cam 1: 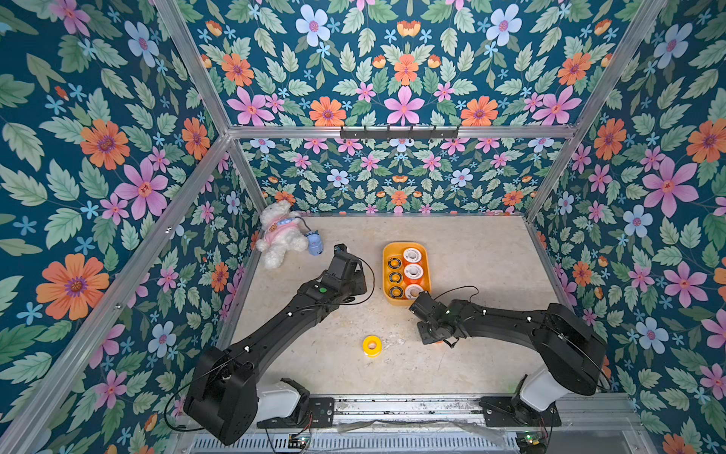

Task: Put the sealing tape into the storage box
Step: Pick up the sealing tape at the center of the board, then place the sealing tape in the storage box.

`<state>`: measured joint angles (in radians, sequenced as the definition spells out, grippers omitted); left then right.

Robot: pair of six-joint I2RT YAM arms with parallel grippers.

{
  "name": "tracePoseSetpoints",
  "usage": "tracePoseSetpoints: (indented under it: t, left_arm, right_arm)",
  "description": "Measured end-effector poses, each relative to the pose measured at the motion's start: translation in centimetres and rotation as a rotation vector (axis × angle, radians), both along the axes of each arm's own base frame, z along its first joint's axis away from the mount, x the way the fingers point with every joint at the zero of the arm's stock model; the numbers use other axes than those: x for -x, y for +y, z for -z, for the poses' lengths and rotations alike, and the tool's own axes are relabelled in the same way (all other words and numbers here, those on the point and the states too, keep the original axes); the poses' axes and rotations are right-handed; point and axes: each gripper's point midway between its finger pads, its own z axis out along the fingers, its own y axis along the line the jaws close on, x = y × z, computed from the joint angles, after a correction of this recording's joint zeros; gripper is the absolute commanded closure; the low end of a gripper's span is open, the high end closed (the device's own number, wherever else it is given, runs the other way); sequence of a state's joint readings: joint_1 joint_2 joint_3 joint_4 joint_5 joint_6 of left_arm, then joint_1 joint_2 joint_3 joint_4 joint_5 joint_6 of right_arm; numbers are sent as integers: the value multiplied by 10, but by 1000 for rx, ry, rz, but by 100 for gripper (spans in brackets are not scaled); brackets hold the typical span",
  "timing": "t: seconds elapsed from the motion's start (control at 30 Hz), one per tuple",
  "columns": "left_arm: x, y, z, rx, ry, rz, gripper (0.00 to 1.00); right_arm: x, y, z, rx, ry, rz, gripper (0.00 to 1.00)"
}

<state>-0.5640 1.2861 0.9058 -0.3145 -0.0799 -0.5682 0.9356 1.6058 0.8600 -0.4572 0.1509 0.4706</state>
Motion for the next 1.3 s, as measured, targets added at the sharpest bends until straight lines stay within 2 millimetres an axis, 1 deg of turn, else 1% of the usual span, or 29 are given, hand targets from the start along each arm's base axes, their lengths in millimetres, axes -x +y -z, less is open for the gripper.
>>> tracePoseSetpoints:
  t: [0.17,0.3,0.57,0.77,0.87,1.0,1.13,1.2,1.3]
  left_arm:
    - [0,1,0,-2,-1,-3,45]
    - [0,1,0,-4,-3,-5,45]
    - [-1,1,0,-5,-1,-5,45]
    - [-1,1,2,-7,2,-5,45]
    - [-1,1,2,-7,2,-5,45]
    - [-1,1,2,-8,3,-5,45]
    - [-2,0,1,-8,2,-5,45]
    - [-3,0,1,-7,1,-5,45]
    - [-3,0,1,-8,2,-5,45]
  right_arm:
    - [-1,11,-12,-152,19,21,76]
    - [-11,13,-29,-277,7,61,75]
    - [-35,32,-91,-560,-71,67,74]
    - [-50,47,-129,-703,-111,30,73]
    - [-59,55,-143,-743,-128,20,73]
    - [-74,65,-154,-759,-144,20,73]
    - [-93,73,-160,-745,-168,37,73]
    - [-103,74,-156,-715,-178,62,73]
    - [-114,72,-145,-663,-176,98,73]
